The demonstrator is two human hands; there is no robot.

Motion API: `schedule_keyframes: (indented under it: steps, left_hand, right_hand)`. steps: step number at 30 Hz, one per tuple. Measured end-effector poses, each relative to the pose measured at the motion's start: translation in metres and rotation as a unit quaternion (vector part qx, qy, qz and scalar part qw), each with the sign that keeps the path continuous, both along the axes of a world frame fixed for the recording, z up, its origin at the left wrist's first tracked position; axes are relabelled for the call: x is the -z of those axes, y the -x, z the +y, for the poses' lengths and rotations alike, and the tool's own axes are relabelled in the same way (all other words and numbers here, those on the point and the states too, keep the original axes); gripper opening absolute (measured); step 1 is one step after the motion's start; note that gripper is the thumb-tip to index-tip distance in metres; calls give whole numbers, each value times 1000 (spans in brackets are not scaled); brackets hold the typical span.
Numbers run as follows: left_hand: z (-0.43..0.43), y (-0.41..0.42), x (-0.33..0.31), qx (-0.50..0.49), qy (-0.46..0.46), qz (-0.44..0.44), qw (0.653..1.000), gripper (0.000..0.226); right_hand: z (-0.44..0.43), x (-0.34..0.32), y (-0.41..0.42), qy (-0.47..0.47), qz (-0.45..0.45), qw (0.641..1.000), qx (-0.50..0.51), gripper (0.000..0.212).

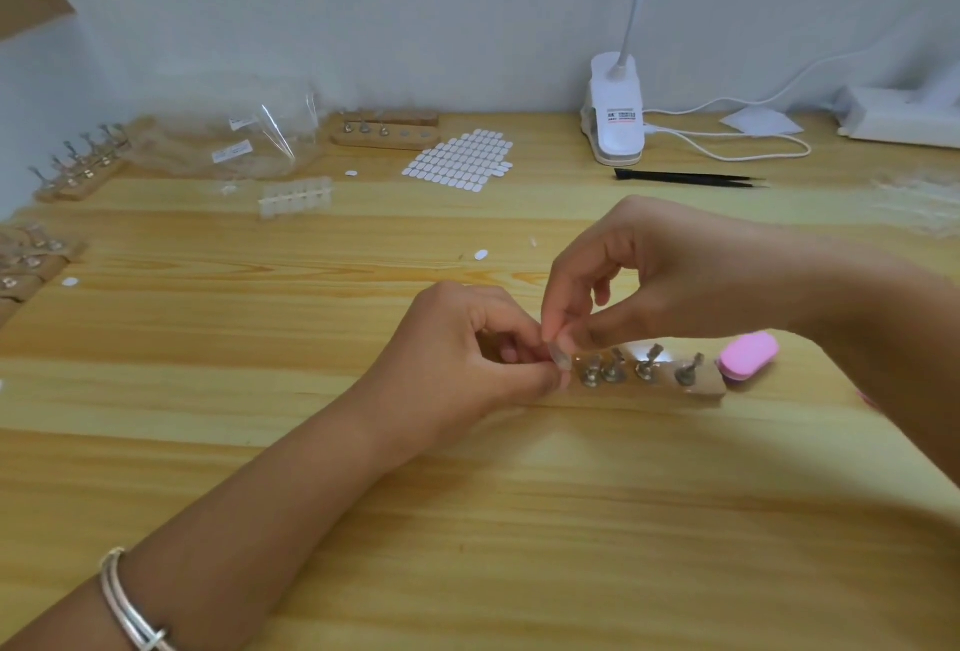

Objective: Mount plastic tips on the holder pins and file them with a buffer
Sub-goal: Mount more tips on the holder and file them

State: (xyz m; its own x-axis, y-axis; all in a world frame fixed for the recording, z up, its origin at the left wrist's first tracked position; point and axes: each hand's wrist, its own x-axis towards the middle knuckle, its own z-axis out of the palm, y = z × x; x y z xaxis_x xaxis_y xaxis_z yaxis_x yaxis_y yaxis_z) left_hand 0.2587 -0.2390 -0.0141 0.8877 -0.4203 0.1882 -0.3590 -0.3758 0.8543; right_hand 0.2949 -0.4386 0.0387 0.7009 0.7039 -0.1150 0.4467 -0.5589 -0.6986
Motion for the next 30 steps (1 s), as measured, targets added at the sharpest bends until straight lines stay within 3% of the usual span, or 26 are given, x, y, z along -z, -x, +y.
schedule_keyframes:
  steps: [5, 11, 17, 21, 24, 27, 30]
  left_hand:
    - [0, 0, 0, -9, -1, 23, 1000, 19]
    - [-1, 0, 2, -21, 3, 29, 999, 13]
    - [-3, 1, 3, -31, -3, 24, 999, 13]
    - [-4, 2, 4, -34, -13, 12, 999, 12]
    - [-8, 5, 3, -46, -67, -39, 996, 7]
    - [-14, 6, 4, -38, -139, -97, 985, 21]
    - [-18, 5, 3, -26, -187, -134, 973, 32]
  right_hand:
    - [1, 1, 1, 7, 10, 1000, 17, 12]
    - [3, 0, 3, 21, 23, 999, 36, 9]
    - [5, -2, 8, 72, -53, 996, 25, 4]
    - [-9, -9, -2, 61, -90, 993, 39, 14]
    - [-34, -14, -16, 77, -111, 984, 112, 18]
    - [-42, -4, -17, 137, -69, 980, 126, 16]
    - [-37, 6, -17, 135, -70, 979, 132, 17]
